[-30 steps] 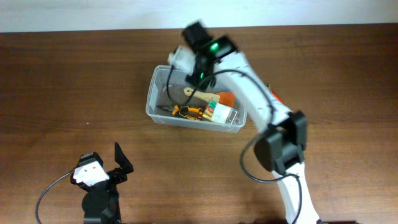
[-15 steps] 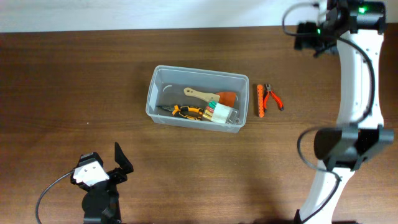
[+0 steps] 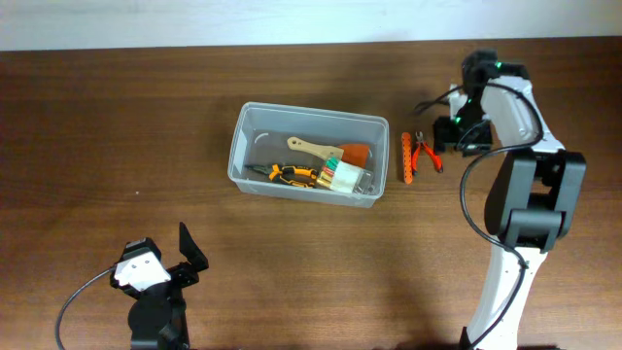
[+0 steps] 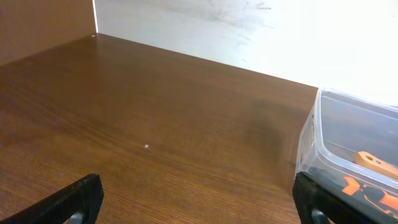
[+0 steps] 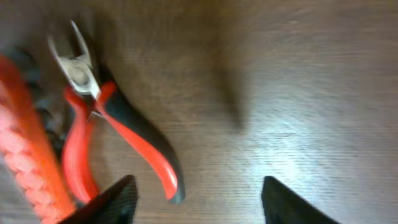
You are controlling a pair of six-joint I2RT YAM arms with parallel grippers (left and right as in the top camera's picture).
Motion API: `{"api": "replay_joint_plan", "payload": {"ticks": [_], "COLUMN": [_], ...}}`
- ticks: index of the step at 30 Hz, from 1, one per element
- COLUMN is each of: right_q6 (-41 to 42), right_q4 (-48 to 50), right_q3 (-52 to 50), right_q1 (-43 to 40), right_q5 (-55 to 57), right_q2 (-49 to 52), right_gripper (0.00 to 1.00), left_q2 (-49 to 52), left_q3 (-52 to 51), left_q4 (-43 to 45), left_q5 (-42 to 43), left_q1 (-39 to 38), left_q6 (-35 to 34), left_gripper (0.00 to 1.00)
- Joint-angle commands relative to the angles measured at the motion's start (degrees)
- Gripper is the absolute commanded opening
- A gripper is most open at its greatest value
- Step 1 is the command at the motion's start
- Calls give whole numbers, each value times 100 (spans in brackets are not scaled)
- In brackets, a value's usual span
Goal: Pack container
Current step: 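Grasp the red-handled cutters with the right gripper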
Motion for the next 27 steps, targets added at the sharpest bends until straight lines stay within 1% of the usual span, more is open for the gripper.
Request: {"api": "replay_joint_plan", "payload": {"ticks": [1, 8, 10, 11, 16, 18, 25, 26, 27], "right_q6": [-199, -197, -197, -197, -199, -201, -330, -330, -328], "right_q4": [223, 595, 627, 640, 726, 769, 870, 868, 866], "right_q3": [-409, -883, -894, -894, -894, -894, -894, -894, -894], "right_q1": [20, 24, 26, 33, 149, 225, 597, 629, 656], "right_q5": [-15, -149, -205, -205, -205, -203, -175, -157, -157], "right_q2": [-142, -138, -136, -136, -136, -136, -136, -136, -136], "right_gripper": [59, 58, 50, 48, 46, 41, 41, 38, 31], "left_q2": [-24, -24, -24, -24, -24, -24, -24, -24, -24], "left_q3": [-22, -22, -22, -22, -22, -22, -22, -22, -22], "left_q4": [-4, -4, -4, -4, -4, -4, -4, -4, -4], "left_q5": [-20, -22, -22, -22, -22, -20, -20, -22, -22], "left_q1": [-22, -22, -22, -22, -22, -22, -22, -22, -22], "left_q6": [50, 50, 50, 50, 50, 50, 50, 50, 50], "left_gripper": [99, 99, 99, 99, 99, 99, 99, 99, 99]}}
